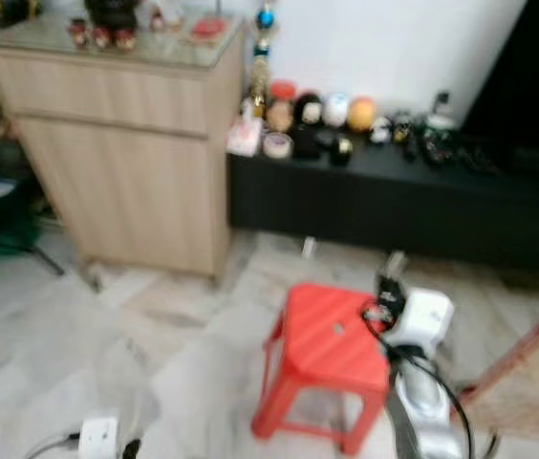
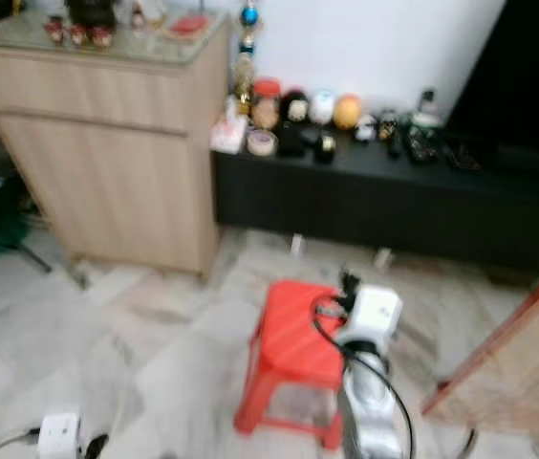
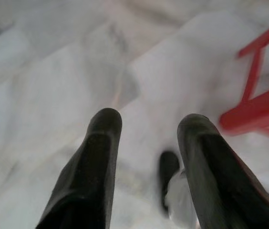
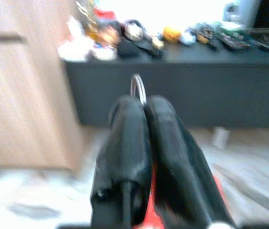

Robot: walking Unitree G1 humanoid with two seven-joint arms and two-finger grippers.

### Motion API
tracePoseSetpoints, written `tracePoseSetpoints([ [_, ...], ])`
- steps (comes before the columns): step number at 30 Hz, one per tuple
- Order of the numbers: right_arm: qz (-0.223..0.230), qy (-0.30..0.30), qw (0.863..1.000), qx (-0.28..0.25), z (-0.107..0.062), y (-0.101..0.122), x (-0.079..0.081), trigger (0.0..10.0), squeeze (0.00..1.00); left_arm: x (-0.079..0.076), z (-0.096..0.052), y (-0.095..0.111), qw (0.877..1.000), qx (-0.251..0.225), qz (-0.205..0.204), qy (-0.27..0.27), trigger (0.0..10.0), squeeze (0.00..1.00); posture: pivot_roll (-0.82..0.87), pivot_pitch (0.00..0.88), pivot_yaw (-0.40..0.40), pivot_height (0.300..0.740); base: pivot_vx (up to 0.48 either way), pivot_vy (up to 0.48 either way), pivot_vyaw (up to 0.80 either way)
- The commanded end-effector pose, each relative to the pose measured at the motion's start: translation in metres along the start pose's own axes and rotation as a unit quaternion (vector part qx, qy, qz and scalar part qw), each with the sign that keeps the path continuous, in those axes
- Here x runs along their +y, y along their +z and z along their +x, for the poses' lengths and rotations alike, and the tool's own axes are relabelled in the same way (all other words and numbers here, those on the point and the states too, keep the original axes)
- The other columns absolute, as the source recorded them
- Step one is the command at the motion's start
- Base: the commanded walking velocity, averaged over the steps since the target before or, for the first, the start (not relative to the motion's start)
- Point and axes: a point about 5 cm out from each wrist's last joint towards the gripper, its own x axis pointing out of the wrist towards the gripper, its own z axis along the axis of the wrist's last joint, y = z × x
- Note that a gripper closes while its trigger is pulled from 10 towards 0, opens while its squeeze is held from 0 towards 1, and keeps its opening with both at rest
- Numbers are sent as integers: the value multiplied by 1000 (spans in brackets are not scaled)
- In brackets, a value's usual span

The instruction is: Hang keys on a hook

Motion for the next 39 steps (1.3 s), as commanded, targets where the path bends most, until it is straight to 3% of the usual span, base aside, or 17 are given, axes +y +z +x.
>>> tracePoseSetpoints([
  [1, 0, -10, 1000, 5, -3, -3, -5, 10000, 0, -2, -2, -8, 1000, 19, 10, -6, 10000, 0, 88, 26, -91, 709, 0, 0, 0],
  [10, -1, -11, 1000, 5, -4, -3, -6, 10000, 0, -5, -3, -9, 1000, 19, 16, -12, 10000, 0, 86, 13, -93, 709, 0, 0, 0],
  [17, 0, -25, 1000, 12, -5, -6, -8, 10000, 0, -5, -3, -9, 1000, 18, 20, -13, 10000, 0, 87, 7, -95, 709, 0, -395, 0],
  [21, 24, -67, 995, 76, -9, -24, -17, 10000, 0, -5, -2, -8, 1000, 15, 20, -13, 10000, 0, 87, 7, -95, 709, 0, -409, 0],
  [22, 43, -103, 986, 127, -17, -43, -29, 10000, 0, -6, -2, -8, 1000, 15, 20, -13, 10000, 0, 87, 7, -95, 709, 0, -409, 0],
  [23, 42, -111, 983, 139, -19, -47, -33, 10000, 0, -6, -2, -8, 1000, 14, 20, -13, 10000, 0, 86, 13, -97, 709, 0, -409, 0],
  [26, 13, -130, 979, 157, -27, -58, -47, 10000, 0, -7, -2, -7, 1000, 14, 17, -13, 10000, 0, 86, 18, -98, 709, 0, -407, 0],
  [31, -13, -118, 971, 206, -41, -77, -50, 10000, 0, -8, -2, -9, 1000, 18, 16, -13, 10000, 0, 75, 17, -98, 709, 0, -409, 0],
  [33, -26, -127, 958, 255, -58, -96, -59, 10000, 0, -10, -3, -11, 1000, 22, 14, -12, 10000, 0, 88, 21, -102, 709, 0, -409, 0],
  [39, -44, -131, 942, 305, -80, -114, -66, 10000, 0, -13, -2, -9, 1000, 17, 17, -17, 10000, 0, 89, 28, -98, 709, 0, -402, 0],
])
